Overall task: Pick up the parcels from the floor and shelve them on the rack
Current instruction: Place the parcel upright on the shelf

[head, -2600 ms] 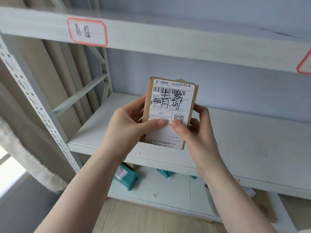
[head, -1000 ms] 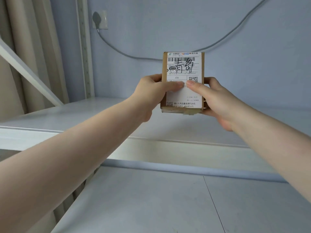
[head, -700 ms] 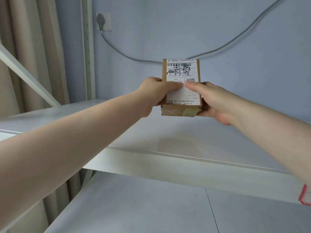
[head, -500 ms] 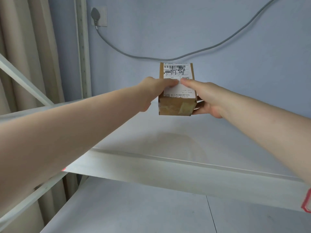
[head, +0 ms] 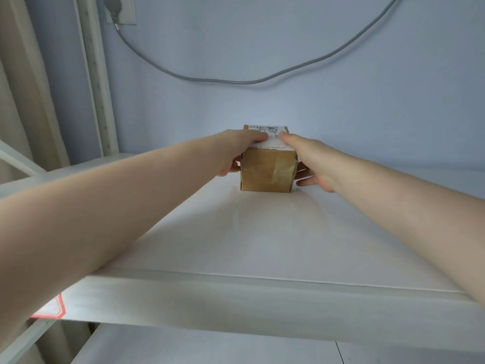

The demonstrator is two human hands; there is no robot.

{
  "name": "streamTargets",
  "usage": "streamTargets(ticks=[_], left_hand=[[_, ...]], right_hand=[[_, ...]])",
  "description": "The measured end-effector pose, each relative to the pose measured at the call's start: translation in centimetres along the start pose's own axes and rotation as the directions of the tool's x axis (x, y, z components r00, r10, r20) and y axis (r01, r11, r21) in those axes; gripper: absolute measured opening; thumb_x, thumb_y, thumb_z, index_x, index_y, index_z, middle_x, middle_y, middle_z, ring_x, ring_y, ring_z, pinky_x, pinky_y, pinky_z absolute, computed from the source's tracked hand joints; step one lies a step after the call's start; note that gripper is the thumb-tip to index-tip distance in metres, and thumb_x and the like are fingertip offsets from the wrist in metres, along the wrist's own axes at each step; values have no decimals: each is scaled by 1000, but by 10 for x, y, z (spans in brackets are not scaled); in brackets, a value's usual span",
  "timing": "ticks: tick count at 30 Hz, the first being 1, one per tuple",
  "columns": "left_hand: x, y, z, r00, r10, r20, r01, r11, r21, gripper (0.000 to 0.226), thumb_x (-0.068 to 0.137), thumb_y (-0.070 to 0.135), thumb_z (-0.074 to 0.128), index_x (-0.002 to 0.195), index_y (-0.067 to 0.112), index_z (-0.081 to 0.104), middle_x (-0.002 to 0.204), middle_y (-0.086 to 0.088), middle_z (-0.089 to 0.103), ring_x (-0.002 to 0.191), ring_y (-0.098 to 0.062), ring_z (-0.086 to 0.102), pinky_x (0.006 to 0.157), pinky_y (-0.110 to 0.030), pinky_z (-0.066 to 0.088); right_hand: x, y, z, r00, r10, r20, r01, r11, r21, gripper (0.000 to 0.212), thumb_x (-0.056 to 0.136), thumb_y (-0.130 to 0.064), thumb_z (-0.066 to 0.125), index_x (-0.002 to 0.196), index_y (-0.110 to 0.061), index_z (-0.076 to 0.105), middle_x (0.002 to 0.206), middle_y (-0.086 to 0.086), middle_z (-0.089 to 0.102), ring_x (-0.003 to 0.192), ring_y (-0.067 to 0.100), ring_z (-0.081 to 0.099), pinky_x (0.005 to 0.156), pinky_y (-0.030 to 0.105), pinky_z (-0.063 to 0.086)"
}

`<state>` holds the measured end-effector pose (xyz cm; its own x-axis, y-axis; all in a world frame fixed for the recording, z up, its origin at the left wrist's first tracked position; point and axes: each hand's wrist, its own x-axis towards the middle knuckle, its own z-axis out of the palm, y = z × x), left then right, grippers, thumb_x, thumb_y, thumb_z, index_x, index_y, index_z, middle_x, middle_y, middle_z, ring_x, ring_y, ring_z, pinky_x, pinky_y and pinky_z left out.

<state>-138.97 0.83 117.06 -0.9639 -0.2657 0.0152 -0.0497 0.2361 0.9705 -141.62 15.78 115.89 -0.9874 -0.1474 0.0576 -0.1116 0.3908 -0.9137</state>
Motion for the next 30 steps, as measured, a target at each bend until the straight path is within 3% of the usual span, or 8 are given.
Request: streamTargets(ticks=[5, 9, 13, 16, 21, 25, 27, 30], left_hand=[[10, -3, -6, 994, 8, 113, 5, 993, -114, 28, 86, 43, 70, 91, 17, 61, 103, -4, 64, 114, -25, 67, 101, -39, 53], [8, -3, -17, 960, 72, 272, -42, 993, -113, 35, 85, 34, 74, 113, 13, 65, 114, -5, 64, 105, -21, 66, 89, -27, 55], [13, -12, -17, 931, 106, 350, -94, 994, -51, 43, 82, 12, 77, 123, 9, 66, 119, -2, 71, 110, -13, 66, 86, -17, 51], [25, -21, -12, 947, 123, 297, -127, 992, -7, 53, 73, 7, 84, 123, 7, 66, 121, -3, 72, 116, -16, 66, 101, -25, 50], [38, -32, -13, 975, 122, 184, -133, 990, 47, 69, 56, 30, 93, 116, 5, 69, 121, -9, 73, 115, -21, 68, 102, -34, 52], [38, -36, -12, 971, 143, 190, -152, 988, 37, 76, 55, 36, 93, 118, 0, 69, 123, -12, 72, 116, -24, 68, 105, -38, 50], [38, -37, -11, 968, 154, 200, -165, 985, 41, 76, 56, 36, 93, 119, 1, 69, 124, -12, 71, 106, -21, 69, 107, -40, 48], [39, -40, -9, 963, 185, 197, -207, 974, 93, 92, 37, 48, 92, 117, 10, 70, 120, -4, 72, 107, -18, 67, 106, -40, 48]], right_hand=[[6, 8, 1, 999, -32, 23, 32, 999, 9, 53, 85, -67, 49, 107, -23, 67, 112, 4, 72, 107, 25, 66, 102, 41, 48], [7, 10, -6, 998, -54, 10, 54, 999, -2, 75, 65, -80, 55, 122, -32, 62, 123, -2, 68, 114, 22, 63, 107, 42, 43], [6, 12, -10, 996, -76, 54, 78, 996, -32, 56, 77, -75, 52, 112, -33, 64, 115, -4, 72, 111, 21, 65, 110, 43, 39], [4, 14, -11, 994, -76, 81, 81, 995, -65, 57, 80, -72, 53, 117, -30, 64, 113, -4, 72, 110, 20, 65, 112, 43, 38], [1, 18, -8, 987, -118, 113, 135, 977, -163, 60, 82, -58, 63, 129, -20, 59, 119, -3, 69, 111, 17, 64, 107, 38, 42], [4, 23, -6, 985, -165, 53, 172, 971, -169, 59, 79, -55, 68, 124, -18, 63, 122, 0, 68, 116, 19, 62, 102, 36, 46], [6, 26, -6, 983, -185, 18, 185, 972, -147, 62, 74, -57, 72, 119, -14, 66, 122, 5, 68, 116, 21, 61, 105, 40, 46], [7, 27, -5, 976, -216, -1, 215, 971, -109, 77, 60, -63, 75, 114, -8, 69, 121, 13, 70, 114, 25, 64, 105, 43, 48]])
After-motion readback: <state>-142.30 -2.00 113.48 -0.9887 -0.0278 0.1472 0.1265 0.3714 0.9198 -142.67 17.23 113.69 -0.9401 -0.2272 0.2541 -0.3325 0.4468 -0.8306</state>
